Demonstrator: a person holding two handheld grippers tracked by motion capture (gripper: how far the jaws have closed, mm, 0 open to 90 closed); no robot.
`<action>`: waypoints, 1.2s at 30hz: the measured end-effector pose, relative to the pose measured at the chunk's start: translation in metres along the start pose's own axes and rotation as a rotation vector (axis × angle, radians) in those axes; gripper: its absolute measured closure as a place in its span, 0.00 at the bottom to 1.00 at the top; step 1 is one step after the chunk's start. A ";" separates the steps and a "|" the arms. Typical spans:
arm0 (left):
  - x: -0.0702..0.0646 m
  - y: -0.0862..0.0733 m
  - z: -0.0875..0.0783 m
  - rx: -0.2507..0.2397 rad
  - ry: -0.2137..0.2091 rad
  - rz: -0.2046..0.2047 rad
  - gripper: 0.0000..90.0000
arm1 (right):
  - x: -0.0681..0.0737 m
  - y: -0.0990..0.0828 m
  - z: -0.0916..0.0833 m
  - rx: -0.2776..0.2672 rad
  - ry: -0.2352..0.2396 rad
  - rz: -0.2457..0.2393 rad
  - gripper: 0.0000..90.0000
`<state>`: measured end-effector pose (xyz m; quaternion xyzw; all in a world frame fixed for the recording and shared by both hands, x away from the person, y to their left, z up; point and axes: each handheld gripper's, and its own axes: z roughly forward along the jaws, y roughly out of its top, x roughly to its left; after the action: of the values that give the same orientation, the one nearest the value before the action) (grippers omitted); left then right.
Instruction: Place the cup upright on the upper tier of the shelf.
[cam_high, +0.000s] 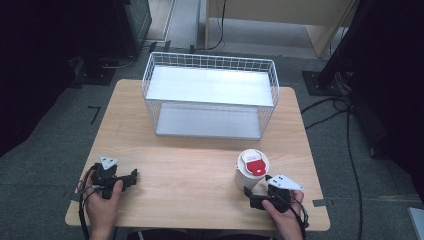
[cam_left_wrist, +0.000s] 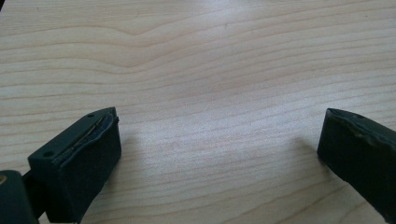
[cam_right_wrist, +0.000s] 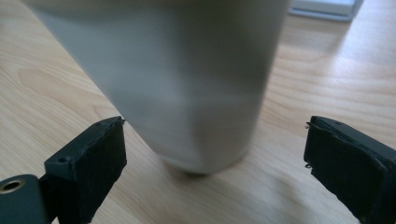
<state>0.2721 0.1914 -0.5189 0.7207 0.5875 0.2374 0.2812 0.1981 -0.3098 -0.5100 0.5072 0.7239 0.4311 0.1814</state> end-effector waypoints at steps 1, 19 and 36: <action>0.000 0.000 0.000 0.000 0.000 0.000 0.00 | 0.001 0.001 0.001 -0.007 0.006 0.003 0.07; 0.000 0.000 0.000 0.000 0.000 0.000 0.00 | 0.018 0.019 0.012 -0.148 -0.013 -0.002 0.09; 0.000 0.000 0.000 0.000 0.000 0.000 0.00 | 0.027 0.026 0.023 -0.302 -0.040 0.039 0.03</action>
<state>0.2721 0.1914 -0.5189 0.7207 0.5876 0.2374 0.2811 0.2176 -0.2733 -0.4974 0.4964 0.6371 0.5283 0.2617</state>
